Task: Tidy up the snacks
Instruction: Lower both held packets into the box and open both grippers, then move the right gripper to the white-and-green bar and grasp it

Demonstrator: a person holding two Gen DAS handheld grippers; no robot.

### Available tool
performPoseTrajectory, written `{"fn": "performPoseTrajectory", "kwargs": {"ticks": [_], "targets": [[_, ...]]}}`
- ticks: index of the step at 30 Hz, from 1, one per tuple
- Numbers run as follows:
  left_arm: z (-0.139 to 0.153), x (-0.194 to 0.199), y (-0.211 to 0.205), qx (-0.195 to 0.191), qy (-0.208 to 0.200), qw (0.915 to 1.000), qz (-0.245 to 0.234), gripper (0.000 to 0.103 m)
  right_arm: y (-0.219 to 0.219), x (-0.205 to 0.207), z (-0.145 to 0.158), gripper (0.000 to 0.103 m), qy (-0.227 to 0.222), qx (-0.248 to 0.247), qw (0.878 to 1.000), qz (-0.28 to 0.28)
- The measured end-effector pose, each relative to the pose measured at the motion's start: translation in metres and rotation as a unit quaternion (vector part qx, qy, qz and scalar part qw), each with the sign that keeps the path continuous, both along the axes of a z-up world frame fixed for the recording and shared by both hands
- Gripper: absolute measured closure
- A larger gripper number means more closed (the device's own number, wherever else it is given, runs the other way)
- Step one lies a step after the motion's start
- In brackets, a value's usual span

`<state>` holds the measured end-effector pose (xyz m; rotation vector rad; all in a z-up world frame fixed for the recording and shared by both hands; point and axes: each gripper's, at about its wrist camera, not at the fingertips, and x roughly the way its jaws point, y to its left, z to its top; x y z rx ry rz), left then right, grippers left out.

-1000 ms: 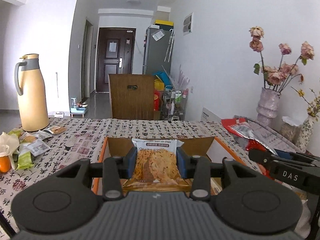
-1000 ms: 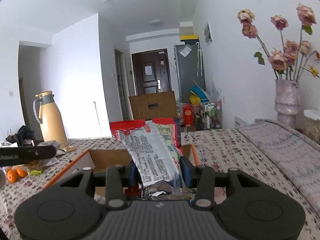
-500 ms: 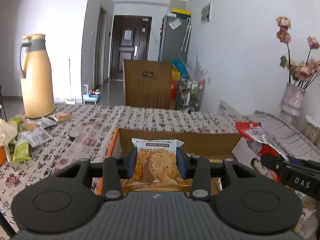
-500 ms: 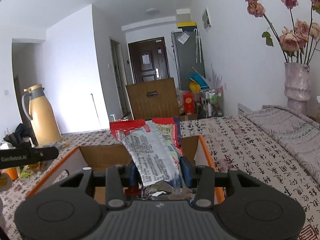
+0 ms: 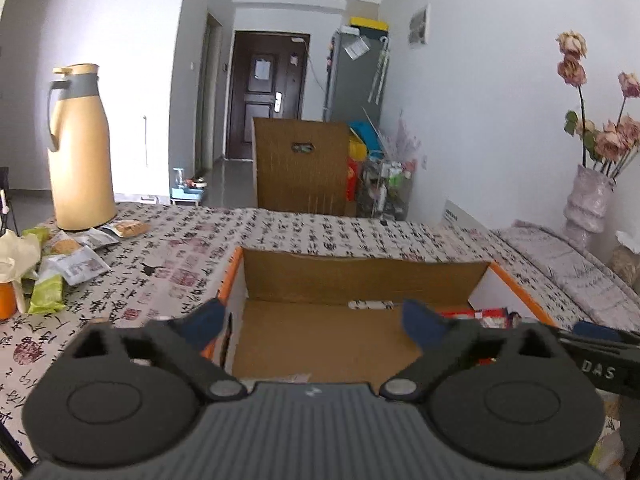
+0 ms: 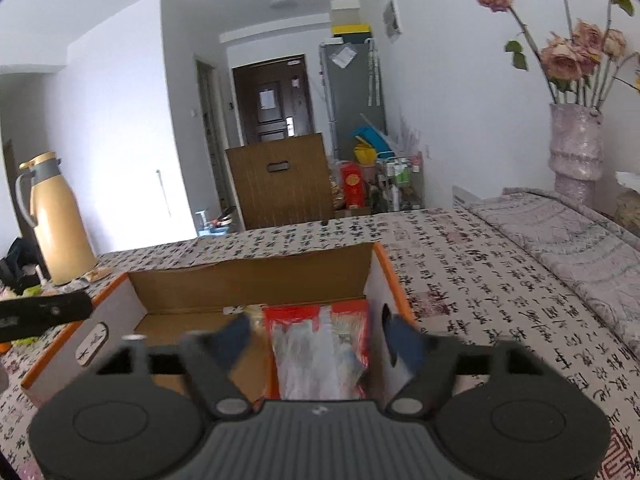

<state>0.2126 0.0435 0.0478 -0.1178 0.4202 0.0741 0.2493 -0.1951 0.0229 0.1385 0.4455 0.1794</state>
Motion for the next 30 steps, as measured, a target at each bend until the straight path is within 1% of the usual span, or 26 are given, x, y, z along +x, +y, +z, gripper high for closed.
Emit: {"fn": "performPoseTrajectory", "kwargs": {"ticks": [2, 9, 17, 23, 30], "targets": [[0.001, -0.001, 0.000, -0.001, 0.000, 1.0000, 0.004, 0.000, -0.003, 0.000, 0.000, 0.000, -0.001, 0.007, 1.000, -0.003], [0.002, -0.002, 0.000, -0.002, 0.003, 1.0000, 0.004, 0.000, -0.006, 0.000, 0.000, 0.000, 0.001, 0.018, 1.000, -0.002], [0.014, -0.009, -0.003, -0.006, 0.000, 1.0000, 0.007, 0.000, -0.005, -0.010, 0.016, 0.000, -0.018, 0.012, 1.000, 0.001], [0.024, -0.020, -0.003, -0.004, -0.003, 0.9999, 0.011, 0.000, -0.004, -0.024, 0.028, 0.000, -0.029, 0.003, 1.000, 0.005], [0.026, -0.041, -0.005, -0.001, -0.001, 1.0000, 0.007, 0.000, -0.007, -0.043, 0.029, 0.000, -0.024, -0.007, 1.000, 0.008]]}}
